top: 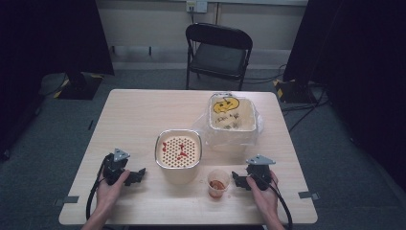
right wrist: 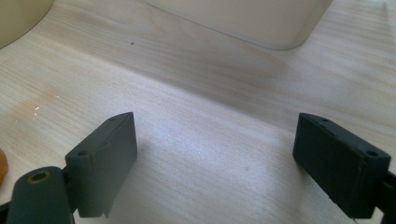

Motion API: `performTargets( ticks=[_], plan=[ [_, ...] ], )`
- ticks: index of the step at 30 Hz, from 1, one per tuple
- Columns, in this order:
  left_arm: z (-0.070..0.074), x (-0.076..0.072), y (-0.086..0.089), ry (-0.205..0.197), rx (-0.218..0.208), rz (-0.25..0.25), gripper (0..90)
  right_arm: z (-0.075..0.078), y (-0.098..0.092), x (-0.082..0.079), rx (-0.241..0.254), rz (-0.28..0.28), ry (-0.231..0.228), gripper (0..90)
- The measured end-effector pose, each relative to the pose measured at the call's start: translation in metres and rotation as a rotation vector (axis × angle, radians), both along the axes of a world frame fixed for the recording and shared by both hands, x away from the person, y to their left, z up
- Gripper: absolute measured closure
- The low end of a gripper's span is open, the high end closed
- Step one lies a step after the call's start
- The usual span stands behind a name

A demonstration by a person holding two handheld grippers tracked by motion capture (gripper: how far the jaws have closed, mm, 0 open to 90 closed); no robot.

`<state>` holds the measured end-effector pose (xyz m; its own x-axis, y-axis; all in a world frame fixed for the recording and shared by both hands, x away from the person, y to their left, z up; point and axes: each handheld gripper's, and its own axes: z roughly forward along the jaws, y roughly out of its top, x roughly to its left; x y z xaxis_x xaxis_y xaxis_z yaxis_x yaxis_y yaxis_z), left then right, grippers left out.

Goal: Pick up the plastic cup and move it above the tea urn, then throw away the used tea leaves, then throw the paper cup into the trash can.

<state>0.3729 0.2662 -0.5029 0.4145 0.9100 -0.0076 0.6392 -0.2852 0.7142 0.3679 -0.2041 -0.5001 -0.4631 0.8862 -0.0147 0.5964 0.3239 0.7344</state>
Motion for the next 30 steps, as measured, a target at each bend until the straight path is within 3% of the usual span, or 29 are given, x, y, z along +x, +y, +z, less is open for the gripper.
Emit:
performTargets(
  ticks=[8, 14, 16, 21, 24, 30],
  plan=[
    [0.0, 0.0, 0.0, 0.0, 0.0, 0.0, 0.0, 0.0, 0.001, -0.002, -0.004, -0.017, 0.0, 13.6],
    [0.0, 0.0, 0.0, 0.001, 0.001, 0.0, 0.0, 0.005, 0.002, -0.003, -0.021, 0.011, -0.005, 14.5],
    [0.0, 0.0, 0.0, 0.0, 0.001, 0.0, 0.0, 0.011, 0.002, -0.007, -0.013, 0.028, -0.028, 15.5],
    [0.0, 0.0, 0.0, 0.0, 0.0, 0.0, 0.0, 0.012, 0.001, -0.012, 0.002, 0.064, 0.001, 15.1],
    [0.0, 0.0, 0.0, 0.001, 0.001, 0.0, 0.0, 0.015, 0.0, -0.019, 0.041, 0.104, 0.031, 14.5],
    [0.0, 0.0, 0.0, 0.0, 0.0, 0.0, 0.0, 0.022, 0.0, -0.028, 0.072, 0.143, 0.071, 15.8]
  ],
)
